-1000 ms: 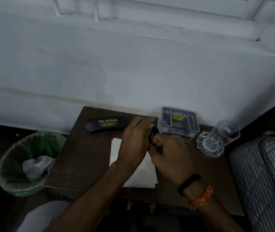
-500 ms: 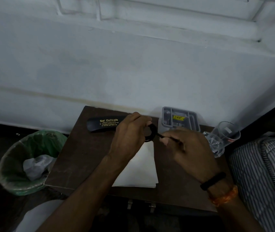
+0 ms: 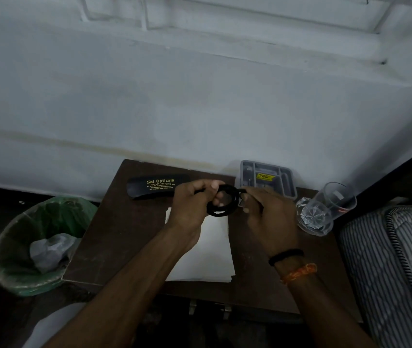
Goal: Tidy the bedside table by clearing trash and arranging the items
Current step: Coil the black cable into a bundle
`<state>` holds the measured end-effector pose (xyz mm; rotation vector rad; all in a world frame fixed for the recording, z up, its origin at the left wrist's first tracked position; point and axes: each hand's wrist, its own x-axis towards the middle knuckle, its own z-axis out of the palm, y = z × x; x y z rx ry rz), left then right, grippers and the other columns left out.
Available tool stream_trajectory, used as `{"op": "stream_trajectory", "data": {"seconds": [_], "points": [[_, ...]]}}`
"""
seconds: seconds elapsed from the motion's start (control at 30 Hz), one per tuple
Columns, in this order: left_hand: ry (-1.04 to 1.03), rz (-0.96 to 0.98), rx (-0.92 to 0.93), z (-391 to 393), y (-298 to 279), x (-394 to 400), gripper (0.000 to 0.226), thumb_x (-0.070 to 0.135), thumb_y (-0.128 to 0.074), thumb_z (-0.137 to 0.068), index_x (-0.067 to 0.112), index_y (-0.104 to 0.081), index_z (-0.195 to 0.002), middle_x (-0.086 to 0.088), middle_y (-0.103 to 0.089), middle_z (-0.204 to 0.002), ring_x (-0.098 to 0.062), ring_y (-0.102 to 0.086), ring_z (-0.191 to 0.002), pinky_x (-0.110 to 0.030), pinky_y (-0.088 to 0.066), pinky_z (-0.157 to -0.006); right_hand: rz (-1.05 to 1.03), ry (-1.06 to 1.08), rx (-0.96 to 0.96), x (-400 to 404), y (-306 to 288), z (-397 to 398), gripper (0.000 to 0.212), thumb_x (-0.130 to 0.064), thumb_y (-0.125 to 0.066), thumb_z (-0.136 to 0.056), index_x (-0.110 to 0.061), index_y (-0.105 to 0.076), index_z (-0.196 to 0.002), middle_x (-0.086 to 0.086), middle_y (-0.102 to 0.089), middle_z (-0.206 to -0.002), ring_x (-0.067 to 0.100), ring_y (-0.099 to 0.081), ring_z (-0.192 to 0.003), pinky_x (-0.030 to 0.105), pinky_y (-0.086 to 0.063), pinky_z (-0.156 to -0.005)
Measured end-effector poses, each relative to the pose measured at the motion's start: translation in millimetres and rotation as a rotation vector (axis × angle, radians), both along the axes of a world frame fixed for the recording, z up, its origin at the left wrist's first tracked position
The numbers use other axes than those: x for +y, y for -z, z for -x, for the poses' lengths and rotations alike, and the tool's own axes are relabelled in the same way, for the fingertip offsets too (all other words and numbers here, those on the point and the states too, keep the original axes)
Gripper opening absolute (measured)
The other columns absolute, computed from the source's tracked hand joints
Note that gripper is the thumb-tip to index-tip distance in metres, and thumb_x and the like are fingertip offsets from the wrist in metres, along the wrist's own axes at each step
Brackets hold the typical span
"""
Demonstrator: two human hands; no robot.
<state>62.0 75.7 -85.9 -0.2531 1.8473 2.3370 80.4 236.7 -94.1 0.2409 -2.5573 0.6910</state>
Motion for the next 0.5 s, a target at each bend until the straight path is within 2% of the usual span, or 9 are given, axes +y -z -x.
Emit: {"op": "stream_trajectory", "data": {"seconds": [0.1,0.2,0.23,0.27,0.33,0.43,0.5], "points": [[0.02,-0.089,-0.047,0,0,-2,0.021,0.008,-0.052,-0.097,-0.001,-0.069,-0.108,-0.007,-0.063,-0.075,-0.01,-0.057,-0.063,-0.023,-0.056,-0.069,0.049,0.001,-0.033,-2,3,2,0.022,-0.006,-0.06,-0.087,-0.01,-0.074,-0.103,0.006,-0.074,-0.087,0.018,-0.067,-0.079,0.034,-0.056,-0.076],[0.032,-0.089,-0.04,-1,3,1,0.022,0.006,-0.051,-0.098,0.001,-0.069,-0.108,-0.006,-0.063,-0.076,-0.01,-0.058,-0.066,-0.022,-0.054,-0.068,0.16,0.009,-0.119,-4,1,1,0.025,-0.008,-0.058,-0.089,-0.018,-0.074,-0.107,0.0,-0.074,-0.098,0.005,-0.063,-0.089,0.014,-0.049,-0.084],[0.033,-0.082,-0.031,-1,4,2,0.022,0.005,-0.05,-0.098,0.002,-0.069,-0.107,-0.006,-0.063,-0.077,-0.01,-0.058,-0.068,-0.022,-0.054,-0.069,0.288,-0.005,-0.192,-5,0,-1,0.026,-0.012,-0.056,-0.089,-0.022,-0.074,-0.104,-0.001,-0.074,-0.099,0.005,-0.063,-0.091,0.015,-0.049,-0.087],[0.036,-0.073,-0.023,-1,5,3,0.022,0.004,-0.049,-0.098,0.003,-0.069,-0.107,-0.006,-0.063,-0.078,-0.01,-0.058,-0.07,-0.022,-0.053,-0.07,0.465,-0.035,-0.296,-9,-4,-3,0.026,-0.017,-0.053,-0.088,-0.028,-0.074,-0.099,0.0,-0.074,-0.099,0.01,-0.066,-0.093,0.026,-0.053,-0.089],[0.056,-0.051,-0.005,-1,7,3,0.024,0.001,-0.047,-0.098,0.003,-0.068,-0.109,-0.007,-0.066,-0.083,-0.01,-0.06,-0.075,-0.022,-0.053,-0.072,0.724,-0.113,-0.456,-12,-6,-4,0.023,-0.027,-0.052,-0.086,-0.03,-0.074,-0.094,0.003,-0.074,-0.097,0.02,-0.069,-0.094,0.046,-0.055,-0.088],[0.094,0.012,0.032,1,10,4,0.027,-0.002,-0.047,-0.097,0.003,-0.067,-0.114,-0.014,-0.071,-0.101,-0.017,-0.066,-0.088,-0.026,-0.054,-0.082,0.675,-0.13,-0.512,-13,-9,-4,0.017,-0.028,-0.063,-0.087,-0.021,-0.074,-0.098,-0.002,-0.076,-0.092,0.016,-0.071,-0.09,0.044,-0.058,-0.084],[0.12,0.067,0.064,0,9,5,0.028,-0.002,-0.048,-0.097,0.006,-0.067,-0.115,-0.014,-0.071,-0.107,-0.019,-0.066,-0.093,-0.026,-0.054,-0.085,0.821,-0.09,-0.574,-14,-10,-4,0.013,-0.016,-0.065,-0.088,-0.017,-0.075,-0.097,0.001,-0.076,-0.093,0.02,-0.071,-0.092,0.042,-0.058,-0.084]]}}
